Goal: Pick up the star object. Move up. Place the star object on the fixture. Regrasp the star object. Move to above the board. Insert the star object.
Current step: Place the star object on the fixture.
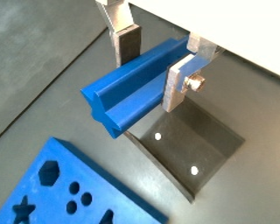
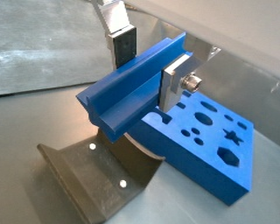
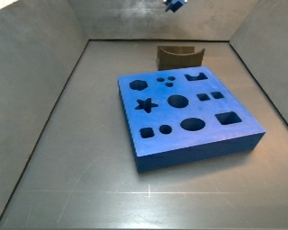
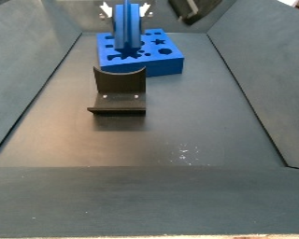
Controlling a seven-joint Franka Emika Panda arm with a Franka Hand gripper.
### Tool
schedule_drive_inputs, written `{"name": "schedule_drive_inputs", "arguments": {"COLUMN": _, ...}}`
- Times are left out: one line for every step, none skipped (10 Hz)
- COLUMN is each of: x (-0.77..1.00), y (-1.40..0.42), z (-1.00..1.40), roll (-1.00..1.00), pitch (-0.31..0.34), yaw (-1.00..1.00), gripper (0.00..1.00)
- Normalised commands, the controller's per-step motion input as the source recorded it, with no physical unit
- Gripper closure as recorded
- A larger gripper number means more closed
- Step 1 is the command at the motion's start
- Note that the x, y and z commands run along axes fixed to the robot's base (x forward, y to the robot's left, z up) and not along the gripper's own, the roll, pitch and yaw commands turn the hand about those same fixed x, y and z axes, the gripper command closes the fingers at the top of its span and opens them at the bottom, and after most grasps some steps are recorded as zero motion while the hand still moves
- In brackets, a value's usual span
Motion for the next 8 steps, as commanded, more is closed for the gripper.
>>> {"name": "schedule_drive_inputs", "arguments": {"x": 0.32, "y": 0.06, "z": 0.04, "roll": -0.25, "pitch": 0.088, "yaw": -0.1, "gripper": 1.0}}
{"name": "schedule_drive_inputs", "arguments": {"x": 0.26, "y": 0.05, "z": 0.03, "roll": -0.21, "pitch": 0.09, "yaw": -0.09, "gripper": 1.0}}
{"name": "schedule_drive_inputs", "arguments": {"x": 0.16, "y": 0.08, "z": -1.0, "roll": -1.0, "pitch": 0.085, "yaw": -0.15, "gripper": 1.0}}
{"name": "schedule_drive_inputs", "arguments": {"x": 0.14, "y": 0.08, "z": -1.0, "roll": -1.0, "pitch": 0.082, "yaw": -0.15, "gripper": 1.0}}
{"name": "schedule_drive_inputs", "arguments": {"x": 0.14, "y": 0.09, "z": -1.0, "roll": -1.0, "pitch": 0.084, "yaw": -0.16, "gripper": 1.0}}
{"name": "schedule_drive_inputs", "arguments": {"x": 0.16, "y": 0.09, "z": -1.0, "roll": -1.0, "pitch": 0.092, "yaw": -0.17, "gripper": 1.0}}
{"name": "schedule_drive_inputs", "arguments": {"x": 0.17, "y": 0.1, "z": -1.0, "roll": -1.0, "pitch": 0.102, "yaw": -0.19, "gripper": 1.0}}
{"name": "schedule_drive_inputs", "arguments": {"x": 0.18, "y": 0.11, "z": -1.0, "roll": -0.95, "pitch": 0.094, "yaw": -0.2, "gripper": 1.0}}
